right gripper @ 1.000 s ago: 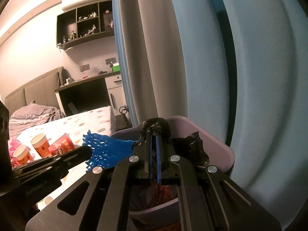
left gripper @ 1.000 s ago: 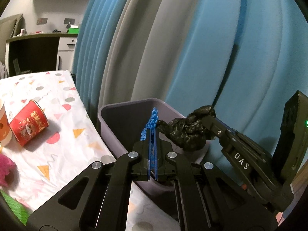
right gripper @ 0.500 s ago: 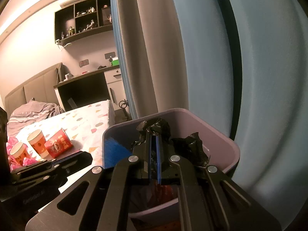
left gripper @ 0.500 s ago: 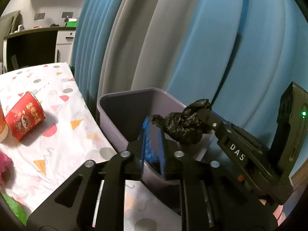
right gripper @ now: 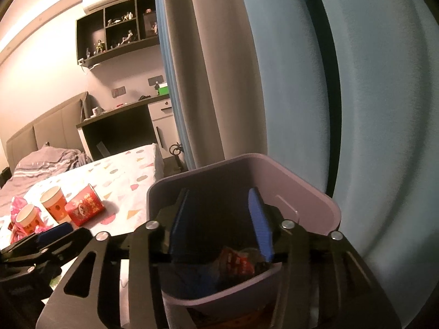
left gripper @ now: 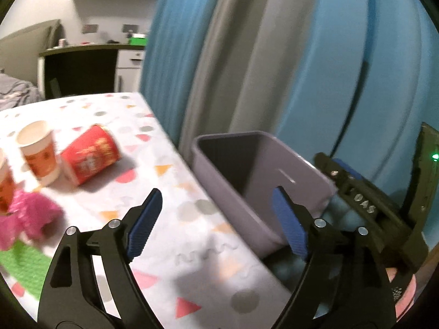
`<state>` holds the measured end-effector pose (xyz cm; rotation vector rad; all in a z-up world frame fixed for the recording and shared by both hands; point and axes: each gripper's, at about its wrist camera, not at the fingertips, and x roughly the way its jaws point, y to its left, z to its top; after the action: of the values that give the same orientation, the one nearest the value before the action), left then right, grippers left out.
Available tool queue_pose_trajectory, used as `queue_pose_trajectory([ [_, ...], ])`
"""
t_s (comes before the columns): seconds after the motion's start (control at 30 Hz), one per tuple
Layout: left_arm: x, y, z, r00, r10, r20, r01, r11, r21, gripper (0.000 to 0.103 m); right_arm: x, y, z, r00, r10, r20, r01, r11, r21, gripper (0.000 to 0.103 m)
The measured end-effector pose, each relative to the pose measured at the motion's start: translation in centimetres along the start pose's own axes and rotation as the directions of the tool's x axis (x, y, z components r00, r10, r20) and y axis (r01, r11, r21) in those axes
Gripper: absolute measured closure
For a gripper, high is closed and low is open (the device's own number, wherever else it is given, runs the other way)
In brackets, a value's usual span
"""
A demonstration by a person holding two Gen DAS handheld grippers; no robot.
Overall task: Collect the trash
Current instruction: 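Open both tools to drop the net and bag into the bin, then move both open tools back over the remaining trash on the bed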
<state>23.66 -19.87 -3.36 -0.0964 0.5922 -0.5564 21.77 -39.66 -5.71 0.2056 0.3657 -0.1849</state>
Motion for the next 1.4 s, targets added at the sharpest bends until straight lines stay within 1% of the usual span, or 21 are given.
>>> queue_pose_trajectory([
  [0.07,-1.0,0.7,-0.3,0.998,0.056,0.015,-0.056,0.998,-0.002,0.019,-0.5,0.2,-0.2,1.0,-0.001,0.009,0.001,1.0,-0.001,0.041],
  [0.17,-2.5,1.9,-0.9,0.991,0.131,0.032,-0.131,0.991,-0.016,0.018,-1.3,0.6,-0.6,1.0,-0.003,0.016,0.003,1.0,-0.001,0.031],
  [0.2,-3.3,2.6,-1.2,0.986,0.165,0.036,-0.165,0.986,-0.024,0.018,-1.7,0.9,-0.9,1.0,0.0,0.016,0.0,1.0,-0.002,0.03],
  [0.27,-4.5,3.7,-1.5,0.976,0.211,0.043,-0.21,0.977,-0.034,0.018,-2.1,1.3,-1.1,1.0,0.001,0.019,-0.001,1.0,-0.005,0.026],
  [0.37,-6.4,5.3,-2.1,0.962,0.267,0.053,-0.264,0.963,-0.048,0.018,-2.9,2.0,-1.5,1.0,0.013,0.016,-0.013,1.0,-0.004,0.023],
  [0.47,-8.1,6.8,-2.5,0.949,0.309,0.061,-0.304,0.95,-0.069,0.018,-3.6,3.3,-1.9,0.999,0.046,0.007,-0.046,0.999,-0.005,0.02],
  [0.6,-10.9,9.5,-3.4,0.926,0.37,0.069,-0.361,0.925,-0.119,0.018,-4.3,6.2,-2.9,0.994,0.108,-0.014,-0.108,0.994,-0.031,0.019],
  [0.67,-12.3,10.9,-3.8,0.911,0.407,0.072,-0.394,0.907,-0.147,0.018,-4.5,8.1,-3.6,0.989,0.143,-0.036,-0.145,0.988,-0.051,0.019],
  [0.77,-14.3,12.7,-4.1,0.893,0.443,0.081,-0.424,0.887,-0.182,0.018,-4.8,10.5,-4.3,0.98,0.188,-0.062,-0.192,0.979,-0.074,0.019],
  [0.93,-17.2,15.0,-4.7,0.865,0.493,0.096,-0.463,0.857,-0.226,0.018,-5.4,15.3,-5.5,0.96,0.261,-0.101,-0.273,0.954,-0.125,0.019],
  [1.07,-19.1,16.9,-5.2,0.844,0.526,0.103,-0.486,0.833,-0.265,0.018,-5.2,18.4,-6.6,0.943,0.299,-0.145,-0.321,0.934,-0.159,0.019],
  [1.17,-20.1,18.0,-5.5,0.834,0.541,0.105,-0.494,0.819,-0.291,0.018,-4.6,20.9,-7.6,0.931,0.311,-0.19,-0.347,0.916,-0.2,0.019],
  [1.27,-20.8,18.9,-5.8,0.829,0.549,0.107,-0.497,0.811,-0.31,0.018,-3.8,23.0,-8.3,0.921,0.314,-0.23,-0.366,0.9,-0.237,0.019],
  [1.4,-21.6,19.8,-5.9,0.824,0.556,0.111,-0.5,0.804,-0.321,0.018,-2.3,24.6,-8.9,0.904,0.313,-0.291,-0.389,0.885,-0.255,0.019],
])
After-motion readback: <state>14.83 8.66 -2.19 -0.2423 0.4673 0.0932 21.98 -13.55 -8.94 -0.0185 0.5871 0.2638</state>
